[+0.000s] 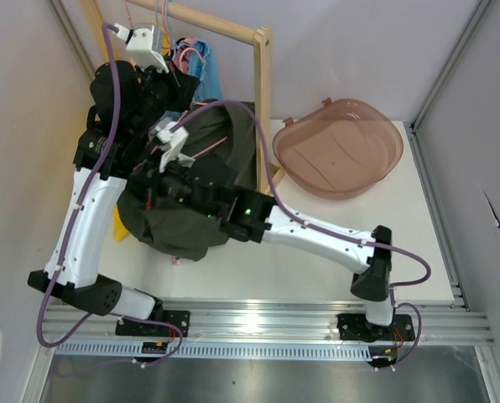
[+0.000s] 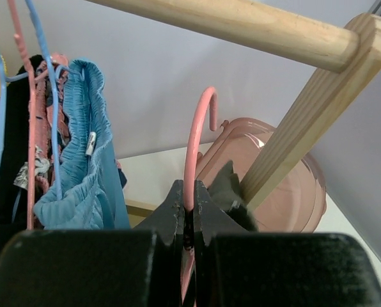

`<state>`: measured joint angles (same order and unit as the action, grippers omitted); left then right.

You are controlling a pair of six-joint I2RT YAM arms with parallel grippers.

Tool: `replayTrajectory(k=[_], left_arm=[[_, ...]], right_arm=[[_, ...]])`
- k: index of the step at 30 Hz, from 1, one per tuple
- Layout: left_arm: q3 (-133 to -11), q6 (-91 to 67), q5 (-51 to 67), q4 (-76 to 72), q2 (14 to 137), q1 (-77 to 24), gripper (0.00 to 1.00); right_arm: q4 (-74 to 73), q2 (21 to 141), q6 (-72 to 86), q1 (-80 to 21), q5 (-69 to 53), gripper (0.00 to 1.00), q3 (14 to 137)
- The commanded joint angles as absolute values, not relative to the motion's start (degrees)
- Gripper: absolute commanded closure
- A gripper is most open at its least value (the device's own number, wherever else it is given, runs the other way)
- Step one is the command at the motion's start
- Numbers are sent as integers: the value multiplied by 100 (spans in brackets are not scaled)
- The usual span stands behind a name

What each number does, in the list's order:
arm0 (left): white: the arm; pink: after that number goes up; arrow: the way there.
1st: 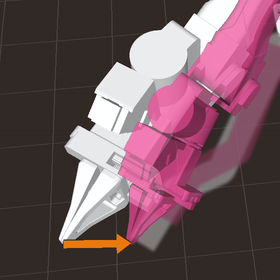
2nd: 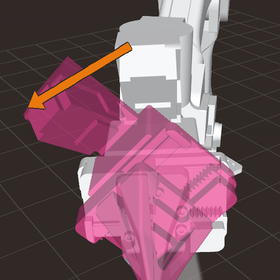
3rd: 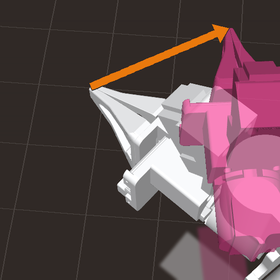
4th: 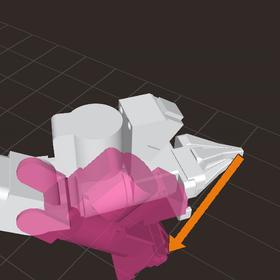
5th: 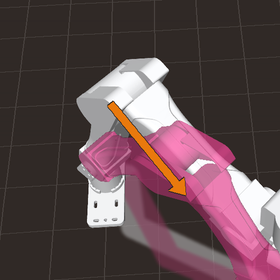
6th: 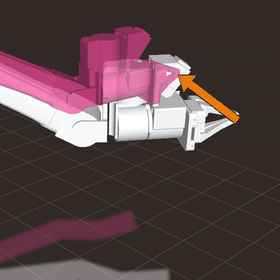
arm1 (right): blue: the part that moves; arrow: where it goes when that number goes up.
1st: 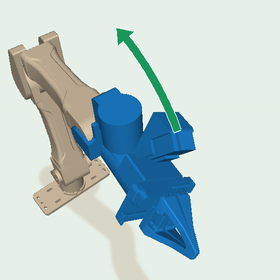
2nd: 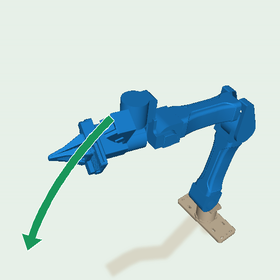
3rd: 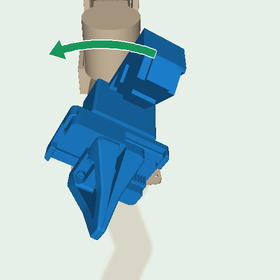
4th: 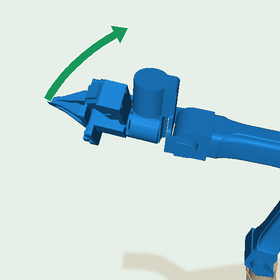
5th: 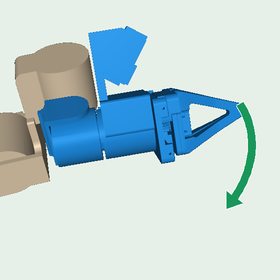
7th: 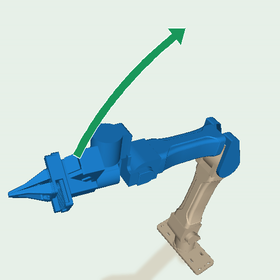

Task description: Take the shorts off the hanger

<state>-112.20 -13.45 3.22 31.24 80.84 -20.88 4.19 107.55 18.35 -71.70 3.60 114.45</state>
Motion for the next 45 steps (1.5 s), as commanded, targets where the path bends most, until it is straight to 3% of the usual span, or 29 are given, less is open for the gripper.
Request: replayTrajectory(k=[1,8,13,19,26,30,35,42,45], left_arm=[[-11619,-1468,580,2637,8252,-2127,100],[-12548,-1749,879,2979,8551,-2127,100],[-13332,-1731,835,3479,8666,-2109,100],[-13123,-1697,852,3814,8227,-2101,100],[-12375,-1565,695,4120,7331,-2101,100],[-12147,-1529,694,4481,6963,-2109,100],[-10794,-1582,651,4333,6048,-2109,100],[-9124,-1451,-430,3051,4914,-2109,100],[-8719,-1441,-501,2594,4860,-2109,100]], right_arm=[[89,11361,1705,-7900,-263,100,12399],[-369,12278,1750,-8437,-502,100,13500],[-142,11981,1793,-8551,-238,100,12649],[403,10953,1503,-8508,1027,100,10676],[975,9467,1652,-8042,2011,100,8626],[1072,8703,1574,-7797,2469,100,8078],[792,8140,1336,-7314,2742,100,7954],[132,7269,1240,-6724,3313,100,8200],[-400,7198,1090,-6216,3393,100,8989]])
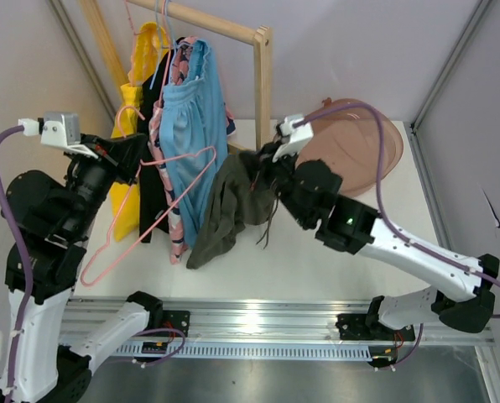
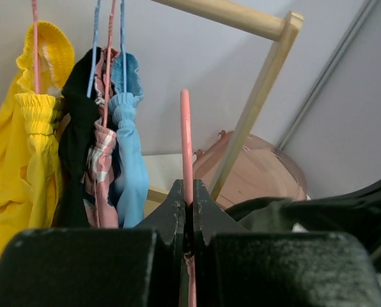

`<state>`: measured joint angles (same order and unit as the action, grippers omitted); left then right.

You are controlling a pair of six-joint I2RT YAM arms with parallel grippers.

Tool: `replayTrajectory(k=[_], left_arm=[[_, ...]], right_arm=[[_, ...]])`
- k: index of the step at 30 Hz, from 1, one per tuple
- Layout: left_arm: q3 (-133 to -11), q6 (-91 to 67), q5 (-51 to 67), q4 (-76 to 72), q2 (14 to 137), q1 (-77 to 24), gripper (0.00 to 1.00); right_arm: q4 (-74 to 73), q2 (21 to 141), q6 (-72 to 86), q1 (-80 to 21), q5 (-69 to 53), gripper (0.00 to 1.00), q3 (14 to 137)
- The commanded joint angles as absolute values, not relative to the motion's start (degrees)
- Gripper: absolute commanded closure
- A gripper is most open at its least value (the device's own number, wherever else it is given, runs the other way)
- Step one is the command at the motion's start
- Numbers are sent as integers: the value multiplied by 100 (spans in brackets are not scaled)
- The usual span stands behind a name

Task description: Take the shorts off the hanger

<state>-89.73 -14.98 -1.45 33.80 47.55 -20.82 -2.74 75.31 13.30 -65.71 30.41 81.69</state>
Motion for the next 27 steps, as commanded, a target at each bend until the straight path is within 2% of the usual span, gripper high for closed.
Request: replayTrajectory(k=[1,4,5,7,9,12,14,19,22,27], left_arm=[[-8623,-1441,-484,2314,4904,-2109,100],[-8534,-1327,-518,2022,5079,-2109,100],[-8682,-1292,-553,1978,5271,-2109,100],[-8754,-1292,-580,1925,5405,-2109,100],[-8806,-1301,-510,1793,5510,-2109,100],[-8877,-1283,-422,1714,5659,-2109,100],[-8947,-1257,-413,1696,5713,-2109,100],[-8973,-1099,-580,1644,5906,-2109,100],[-9070,-1081,-650,1635,6064,-2109,100],[-9333,-1072,-703,1521,6336,-2109,100]], right_arm=[[-570,7233,1090,-6005,3245,100,9592],[-1132,7645,1072,-4969,2884,100,10579],[-1438,7968,1098,-4374,2535,100,11304],[-1791,8391,1282,-3809,2190,100,12116],[-2258,9109,1423,-3063,1628,100,13443],[-2295,9771,1634,-2445,1065,100,14725],[-1797,10159,1985,-1813,757,100,14818],[-705,10738,2776,-697,-350,100,13880],[-142,11282,2988,-467,-781,100,13536],[-465,11953,2857,-466,-1221,100,13579]])
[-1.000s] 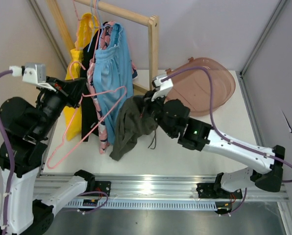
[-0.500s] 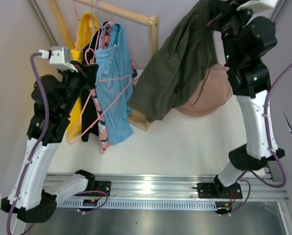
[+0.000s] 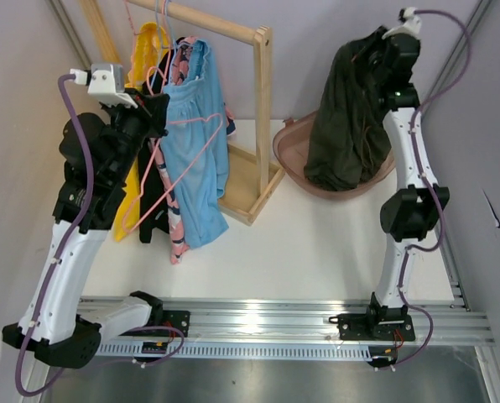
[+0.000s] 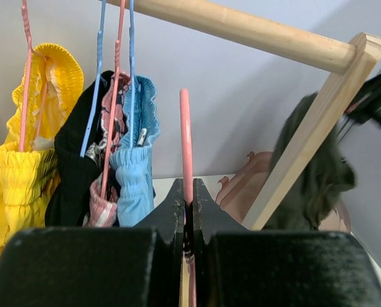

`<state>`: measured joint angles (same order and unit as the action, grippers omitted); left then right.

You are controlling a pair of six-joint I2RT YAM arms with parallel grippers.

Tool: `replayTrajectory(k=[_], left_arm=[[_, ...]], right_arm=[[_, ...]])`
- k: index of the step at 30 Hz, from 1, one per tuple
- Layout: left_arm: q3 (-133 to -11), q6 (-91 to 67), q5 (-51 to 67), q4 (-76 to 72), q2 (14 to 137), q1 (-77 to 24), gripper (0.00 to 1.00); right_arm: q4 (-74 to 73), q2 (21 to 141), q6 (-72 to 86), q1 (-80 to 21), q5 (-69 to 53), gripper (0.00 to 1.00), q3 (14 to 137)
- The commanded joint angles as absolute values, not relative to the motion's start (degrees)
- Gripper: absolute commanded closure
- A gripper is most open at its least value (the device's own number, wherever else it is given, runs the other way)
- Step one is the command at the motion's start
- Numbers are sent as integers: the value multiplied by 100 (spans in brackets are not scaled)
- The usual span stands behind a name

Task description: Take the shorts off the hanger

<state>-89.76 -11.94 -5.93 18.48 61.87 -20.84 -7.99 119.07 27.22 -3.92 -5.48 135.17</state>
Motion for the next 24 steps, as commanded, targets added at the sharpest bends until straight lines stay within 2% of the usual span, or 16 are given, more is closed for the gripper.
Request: replayTrajectory(k=[1,2,3,4,6,7,8,11,14,19,24], left_arm=[[-9395,-1055,-721,1521,6415,-2109,100],[-9683,-976,-721,1547,6634,-2109,100],[-9816,-941,-686,1582,6775,-2109,100],[-9930,-914,-659,1608,6907,-2109,100],[-10491,-853,-607,1687,7399,-2101,100],[-10799,-835,-580,1731,7566,-2101,100],[-10967,-818,-554,1818,7924,-2101,100],[-11784,-756,-317,1994,8610,-2092,100],[-12426,-808,139,1986,9025,-2092,100],[-13771,-1133,640,2391,10045,-2092,100],[-13385,-1397,1036,1697,10089,-2127,100]], right_arm=[[-736,11953,2813,-466,-1283,100,13405],[-877,11866,2769,-483,-1292,97,13273],[-1036,11778,2742,-492,-1292,75,13106],[-1133,11638,2768,-492,-1248,22,12843],[-986,10875,2786,-597,-872,1,11475],[-480,10541,2760,-650,-731,0,10869],[-214,9859,2734,-790,-521,1,9671],[693,8733,2733,-1045,-326,1,7830],[931,8149,2777,-1212,-325,1,6720],[1125,7340,2804,-1459,-273,1,5705],[1301,7163,2935,-1555,-396,0,5133]])
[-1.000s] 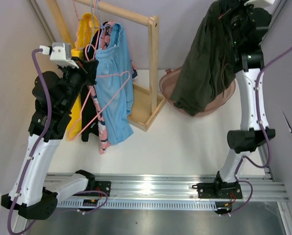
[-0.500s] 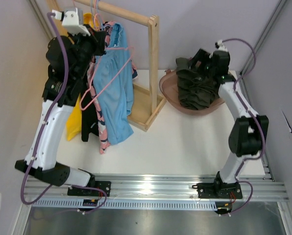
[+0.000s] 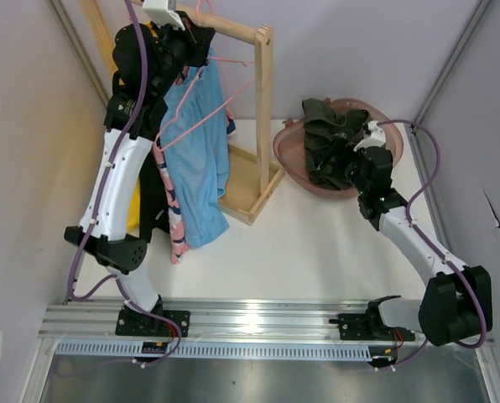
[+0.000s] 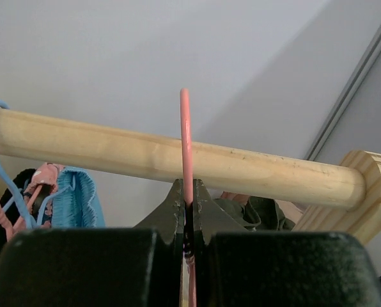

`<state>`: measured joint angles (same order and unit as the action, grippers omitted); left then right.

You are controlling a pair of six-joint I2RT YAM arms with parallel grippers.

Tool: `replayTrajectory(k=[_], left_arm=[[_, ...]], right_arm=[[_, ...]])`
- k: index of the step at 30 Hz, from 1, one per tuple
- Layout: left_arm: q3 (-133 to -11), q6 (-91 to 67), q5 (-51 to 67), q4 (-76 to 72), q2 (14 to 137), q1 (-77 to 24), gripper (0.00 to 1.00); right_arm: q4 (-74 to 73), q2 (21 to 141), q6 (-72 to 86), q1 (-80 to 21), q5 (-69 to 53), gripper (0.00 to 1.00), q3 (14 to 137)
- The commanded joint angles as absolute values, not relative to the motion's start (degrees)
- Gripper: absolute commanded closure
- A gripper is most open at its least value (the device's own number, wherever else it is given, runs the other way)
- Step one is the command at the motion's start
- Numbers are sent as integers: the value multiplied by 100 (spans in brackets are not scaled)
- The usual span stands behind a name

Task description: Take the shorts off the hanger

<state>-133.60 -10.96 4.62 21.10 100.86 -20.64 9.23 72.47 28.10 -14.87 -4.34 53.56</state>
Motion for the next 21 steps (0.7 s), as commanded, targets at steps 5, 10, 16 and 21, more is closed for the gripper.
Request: replayTrajectory(k=[5,10,16,21], left_arm=[[-13835,-1529,1143,2136,10468,-2206,100],[-13263,-1494,1336,2100,10169,-2276,100],[-13157,-1407,1723,2496,10169,-2311,100],[-13201,-1301,1652,2786,10213,-2329,100]], right_arm=[[1318,7154,2988,-1608,-351,1,4948],[1327,7146,3015,-1608,-387,1,4948],[1336,7067,3111,-1652,-448,1,4852],[1266,6909,3138,-1679,-422,1,4746]])
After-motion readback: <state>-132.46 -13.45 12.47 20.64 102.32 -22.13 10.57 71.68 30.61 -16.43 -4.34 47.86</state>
